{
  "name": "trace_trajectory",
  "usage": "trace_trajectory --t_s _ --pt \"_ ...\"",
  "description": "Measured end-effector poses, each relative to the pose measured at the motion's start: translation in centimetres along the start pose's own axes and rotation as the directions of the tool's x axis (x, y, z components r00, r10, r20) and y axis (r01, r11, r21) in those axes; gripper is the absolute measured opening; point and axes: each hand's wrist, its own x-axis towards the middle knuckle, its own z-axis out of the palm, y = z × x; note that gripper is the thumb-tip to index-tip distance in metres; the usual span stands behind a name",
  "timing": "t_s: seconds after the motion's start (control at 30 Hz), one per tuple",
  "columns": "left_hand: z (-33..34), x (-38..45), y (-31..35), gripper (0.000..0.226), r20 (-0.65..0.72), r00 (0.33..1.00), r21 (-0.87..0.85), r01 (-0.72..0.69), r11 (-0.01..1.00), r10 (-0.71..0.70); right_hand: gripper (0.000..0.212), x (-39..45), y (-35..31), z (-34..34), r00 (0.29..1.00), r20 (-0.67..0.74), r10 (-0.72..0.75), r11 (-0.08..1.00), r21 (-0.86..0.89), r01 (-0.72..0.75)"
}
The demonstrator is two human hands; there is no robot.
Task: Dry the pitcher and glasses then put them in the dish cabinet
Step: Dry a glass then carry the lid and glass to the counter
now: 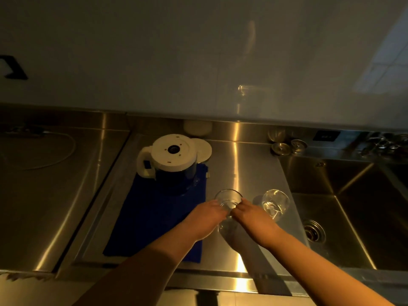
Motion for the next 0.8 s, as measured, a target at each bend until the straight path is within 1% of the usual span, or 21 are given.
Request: trace_trajectory --t_s 0.1,0.23,0.37,0.5,0.57,0.63,0.7,0.73,0.8 --pt "-0.1 -2.1 -1.7 0.021 -0.041 0.999 -0.022 -0.010 1.000 0.009 0.030 1.6 -1.8 0.3 0.997 0.061 -0.042 0.998 -0.049 0.045" --pt "-0.5 -4.7 -4.2 0.019 -0.023 1.000 -0.042 -0.002 0.999 0.001 0.027 3.7 -4.7 0.1 0.988 0.116 -0.099 0.986 -0.122 0.113" --pt "-0.7 -6.9 -6.2 0.020 -0.014 1.000 -0.073 0.015 0.997 -0.017 0.026 5.2 -7.4 -0.3 0.989 0.111 -0.103 0.993 -0.045 0.108" --pt "-0.8 -8.6 -7.6 0.019 0.006 1.000 -0.104 0.025 0.994 -0.024 0.025 6.4 -9.1 0.9 0.986 0.142 -0.083 0.996 -0.001 0.084" --pt "-1.1 -9.1 -8.1 0.020 0.012 1.000 -0.120 0.019 0.993 -0.017 0.030 6.5 -9.7 1.2 0.989 0.137 -0.058 0.998 0.017 0.056" --pt "-1.2 -9.5 -8.5 0.021 0.008 1.000 -0.122 0.005 0.993 -0.004 0.041 6.2 -10.5 1.3 0.998 0.066 -0.001 1.000 0.009 0.001" --pt "-1.2 -9.7 -8.8 0.024 0.006 1.000 -0.127 -0.020 0.992 0.021 0.060 5.8 -11.4 1.4 0.990 0.005 0.139 0.988 0.069 -0.139" --pt "-1.2 -9.7 -8.9 0.025 0.016 0.999 -0.133 -0.026 0.991 0.028 0.071 5.5 -11.7 1.7 0.977 -0.020 0.213 0.969 0.129 -0.209" --pt "-0.9 -9.6 -9.3 0.028 0.036 0.998 -0.127 -0.046 0.991 0.051 0.089 5.4 -12.4 2.7 0.934 0.045 0.355 0.873 0.342 -0.348"
